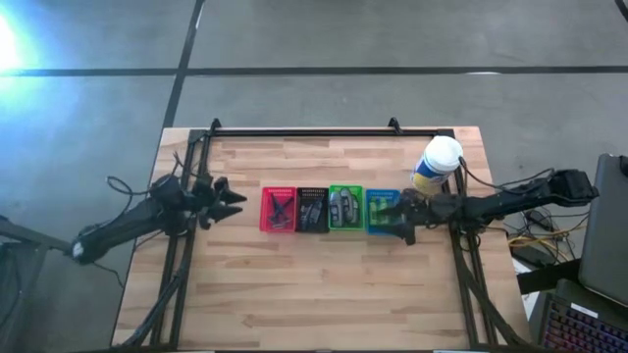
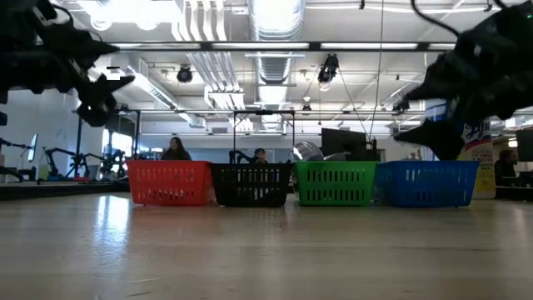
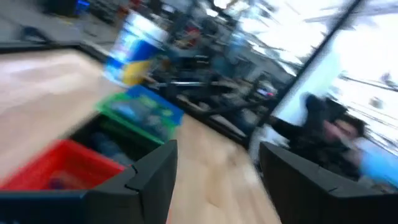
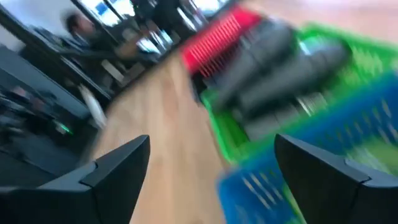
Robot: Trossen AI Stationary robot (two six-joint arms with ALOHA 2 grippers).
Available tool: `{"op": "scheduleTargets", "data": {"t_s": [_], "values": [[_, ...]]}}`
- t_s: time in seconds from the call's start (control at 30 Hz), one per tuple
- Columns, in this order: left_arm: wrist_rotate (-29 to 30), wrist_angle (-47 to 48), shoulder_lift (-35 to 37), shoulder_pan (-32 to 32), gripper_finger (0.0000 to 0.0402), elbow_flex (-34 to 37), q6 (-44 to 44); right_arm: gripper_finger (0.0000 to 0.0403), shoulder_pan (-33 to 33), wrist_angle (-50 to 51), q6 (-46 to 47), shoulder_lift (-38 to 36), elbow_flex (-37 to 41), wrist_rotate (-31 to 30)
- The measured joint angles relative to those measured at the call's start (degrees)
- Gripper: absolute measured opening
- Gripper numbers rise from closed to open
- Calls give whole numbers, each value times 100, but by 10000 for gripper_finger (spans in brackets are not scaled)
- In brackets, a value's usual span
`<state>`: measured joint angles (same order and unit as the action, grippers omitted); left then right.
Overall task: Pick & Place Travel size toiletries
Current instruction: Return to Home Position
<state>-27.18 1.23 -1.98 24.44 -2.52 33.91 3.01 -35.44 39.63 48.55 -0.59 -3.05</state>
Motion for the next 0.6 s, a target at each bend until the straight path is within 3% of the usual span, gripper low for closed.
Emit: {"op": "scheduleTargets", "data": {"t_s": [0.13, 0.3, 0.47, 0.6], "values": [[825, -11, 142, -1244, 232, 26, 4, 353, 9, 712, 11, 18, -9, -4], [1073, -91, 197, -2648, 232, 79, -1, 361, 9, 1963, 18, -847, 3, -13], [944, -368, 175, -2854, 232, 182, -1, 351, 11, 2649, 32, -1843, 7, 0], [957, -435, 185, -2825, 232, 208, -2, 338, 11, 2636, 31, -2096, 7, 2]]}}
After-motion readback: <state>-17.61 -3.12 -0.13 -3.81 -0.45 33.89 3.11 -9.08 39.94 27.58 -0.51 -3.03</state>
